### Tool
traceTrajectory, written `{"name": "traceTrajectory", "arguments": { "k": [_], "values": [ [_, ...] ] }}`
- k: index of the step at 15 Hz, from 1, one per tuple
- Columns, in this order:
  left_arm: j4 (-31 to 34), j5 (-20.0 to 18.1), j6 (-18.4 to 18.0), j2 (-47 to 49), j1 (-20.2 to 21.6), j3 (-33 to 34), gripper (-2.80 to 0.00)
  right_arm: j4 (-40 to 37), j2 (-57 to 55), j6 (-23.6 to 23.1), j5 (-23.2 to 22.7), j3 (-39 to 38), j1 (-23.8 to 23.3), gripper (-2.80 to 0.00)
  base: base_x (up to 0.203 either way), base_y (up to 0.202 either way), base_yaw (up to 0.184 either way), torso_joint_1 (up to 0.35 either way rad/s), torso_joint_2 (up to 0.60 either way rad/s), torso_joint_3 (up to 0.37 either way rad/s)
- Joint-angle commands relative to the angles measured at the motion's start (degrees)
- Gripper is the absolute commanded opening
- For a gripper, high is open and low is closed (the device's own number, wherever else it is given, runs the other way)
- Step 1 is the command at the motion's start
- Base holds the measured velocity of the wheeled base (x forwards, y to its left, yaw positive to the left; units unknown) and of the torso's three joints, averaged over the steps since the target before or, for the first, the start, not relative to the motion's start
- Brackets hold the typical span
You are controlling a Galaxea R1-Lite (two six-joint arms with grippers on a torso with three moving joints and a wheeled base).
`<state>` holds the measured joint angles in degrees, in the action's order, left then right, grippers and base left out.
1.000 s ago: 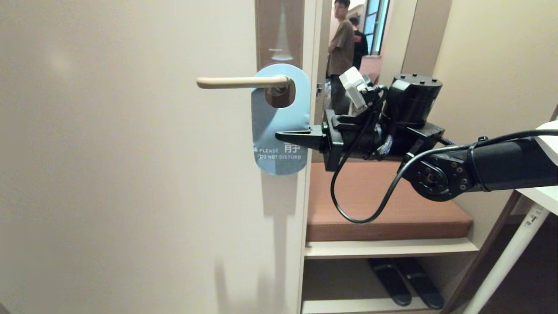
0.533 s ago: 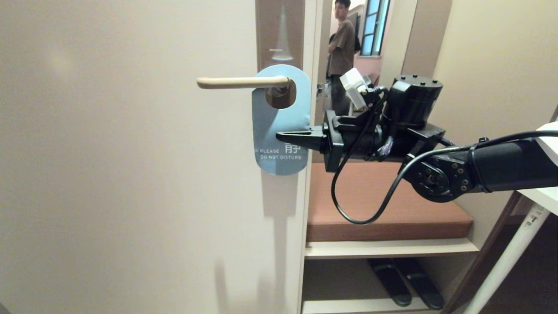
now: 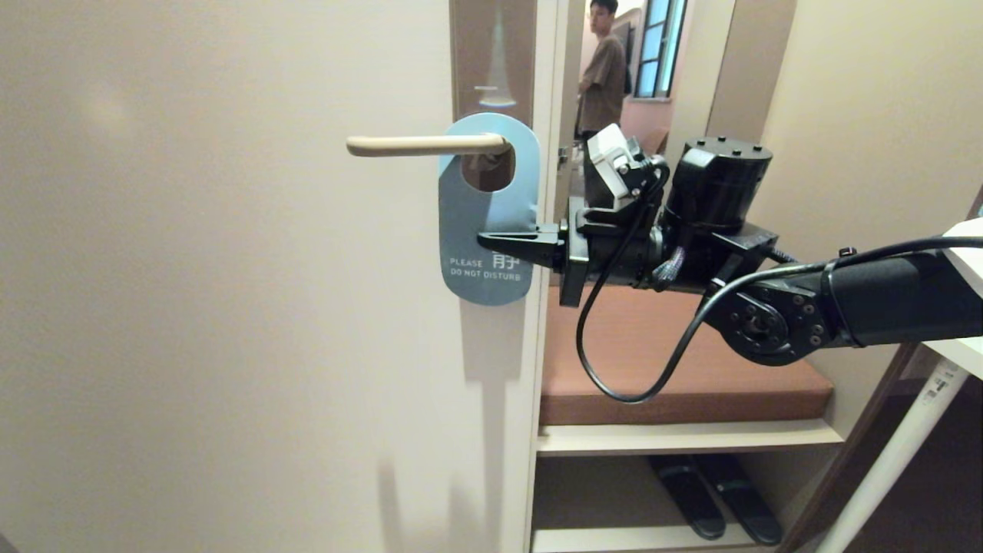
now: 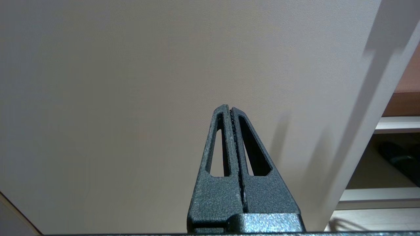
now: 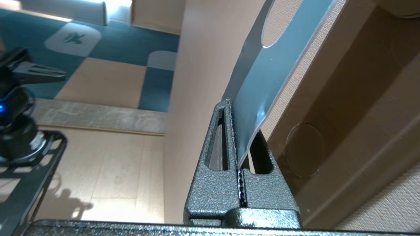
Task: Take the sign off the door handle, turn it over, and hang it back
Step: Take down the sign
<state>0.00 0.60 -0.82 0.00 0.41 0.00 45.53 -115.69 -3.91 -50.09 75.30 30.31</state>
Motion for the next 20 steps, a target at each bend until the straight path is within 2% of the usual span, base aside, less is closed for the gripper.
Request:
{"name": "traceTrajectory", "arguments": {
  "k": [1, 4, 7, 10, 14, 20],
  "values": [
    [0.00, 0.02, 0.02, 0.00, 0.02, 0.00, -2.80, 0.26, 0.20, -0.04, 0.78, -0.23, 1.01, -2.80, 0.000, 0.000, 0.000, 0.000, 0.00, 0.000],
    [0.00, 0.02, 0.03, 0.00, 0.02, 0.00, -2.80, 0.26, 0.19, -0.68, 1.78, -0.34, 2.35, -2.80, 0.000, 0.000, 0.000, 0.000, 0.00, 0.000],
    [0.00, 0.02, 0.03, 0.00, 0.02, 0.00, -2.80, 0.26, 0.10, -2.05, 6.52, -0.88, 3.84, -2.80, 0.000, 0.000, 0.000, 0.000, 0.00, 0.000],
    [0.00, 0.02, -0.01, 0.00, 0.02, 0.00, -2.80, 0.26, 0.11, -2.93, 8.34, -1.21, 4.23, -2.80, 0.000, 0.000, 0.000, 0.000, 0.00, 0.000],
    [0.00, 0.02, -0.01, 0.00, 0.02, 0.00, -2.80, 0.26, 0.19, -4.43, 15.20, -1.21, 4.69, -2.80, 0.000, 0.000, 0.000, 0.000, 0.00, 0.000],
    [0.00, 0.02, -0.06, 0.00, 0.02, 0.00, -2.80, 0.26, 0.24, -4.52, 26.19, -1.30, 7.76, -2.80, 0.000, 0.000, 0.000, 0.000, 0.00, 0.000]
  ]
}}
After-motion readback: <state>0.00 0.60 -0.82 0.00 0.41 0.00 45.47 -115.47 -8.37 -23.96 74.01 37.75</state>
